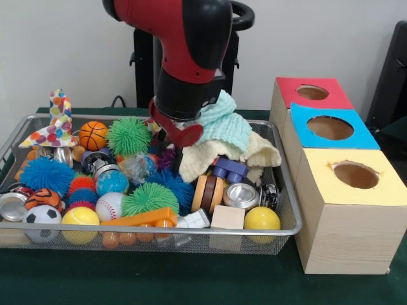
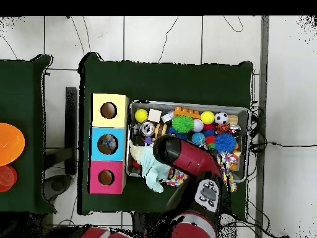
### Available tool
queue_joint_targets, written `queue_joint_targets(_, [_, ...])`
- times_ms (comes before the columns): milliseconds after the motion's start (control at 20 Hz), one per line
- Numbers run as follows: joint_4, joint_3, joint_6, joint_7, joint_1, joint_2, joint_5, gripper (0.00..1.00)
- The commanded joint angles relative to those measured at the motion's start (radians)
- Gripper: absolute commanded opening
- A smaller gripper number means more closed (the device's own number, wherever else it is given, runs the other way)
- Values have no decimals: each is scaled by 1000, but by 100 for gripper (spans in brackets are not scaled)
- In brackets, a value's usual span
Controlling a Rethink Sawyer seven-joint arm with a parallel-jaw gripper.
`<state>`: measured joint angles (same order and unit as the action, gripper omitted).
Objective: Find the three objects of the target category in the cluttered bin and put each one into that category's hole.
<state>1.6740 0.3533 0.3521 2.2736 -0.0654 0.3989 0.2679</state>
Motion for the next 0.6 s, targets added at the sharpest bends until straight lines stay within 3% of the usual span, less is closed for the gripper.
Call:
queue_joint_targets(50, [51,-20,92,113,-53,25,-2,100])
queue_joint_targets(300, [18,-13,103,120,-48,4,1,100])
queue_joint_targets(600, [-43,-28,-7,126,-67,-102,10,100])
